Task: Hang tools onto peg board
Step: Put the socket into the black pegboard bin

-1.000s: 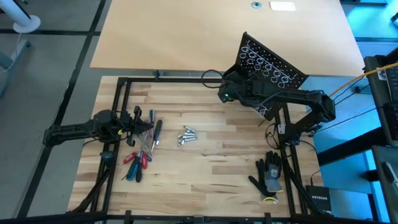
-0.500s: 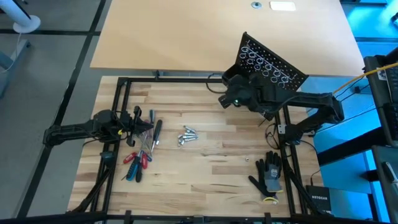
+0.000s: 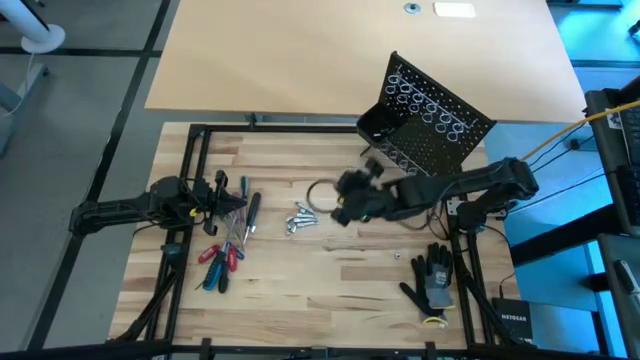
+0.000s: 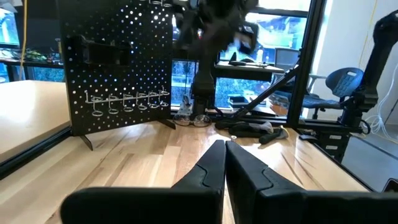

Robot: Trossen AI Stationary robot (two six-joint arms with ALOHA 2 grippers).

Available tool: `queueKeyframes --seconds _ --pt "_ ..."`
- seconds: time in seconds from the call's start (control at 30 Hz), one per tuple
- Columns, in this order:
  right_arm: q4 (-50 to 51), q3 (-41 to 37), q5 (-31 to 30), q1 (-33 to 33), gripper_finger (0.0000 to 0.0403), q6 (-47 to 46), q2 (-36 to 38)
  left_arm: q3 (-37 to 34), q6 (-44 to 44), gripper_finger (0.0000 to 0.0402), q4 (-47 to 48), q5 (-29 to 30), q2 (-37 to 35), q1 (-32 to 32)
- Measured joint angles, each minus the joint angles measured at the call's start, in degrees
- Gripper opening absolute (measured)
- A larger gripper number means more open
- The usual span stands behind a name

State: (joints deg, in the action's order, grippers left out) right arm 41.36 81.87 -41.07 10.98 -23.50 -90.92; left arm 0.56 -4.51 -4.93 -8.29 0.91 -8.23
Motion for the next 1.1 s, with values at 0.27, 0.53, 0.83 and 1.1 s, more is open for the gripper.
queueKeyframes --seconds 0.27,0.53,0.83,1.1 --pt "-7.9 0.0 11.8 0.3 0.0147 6.5 -10.9 0.0 0.0 0.0001 -0.1 0.0 0.0 0.0" --pt "-27.6 0.0 25.9 0.3 0.0147 17.5 -21.2 0.0 0.4 0.0001 -0.2 0.0 0.0 0.0" --pt "-39.0 0.0 27.3 -0.7 0.0147 17.8 -29.3 0.0 0.4 0.0001 0.0 0.0 0.0 0.0" --pt "-43.0 0.0 29.2 -2.9 0.0147 16.4 -31.6 0.0 0.4 0.0001 0.0 0.0 0.0 0.0"
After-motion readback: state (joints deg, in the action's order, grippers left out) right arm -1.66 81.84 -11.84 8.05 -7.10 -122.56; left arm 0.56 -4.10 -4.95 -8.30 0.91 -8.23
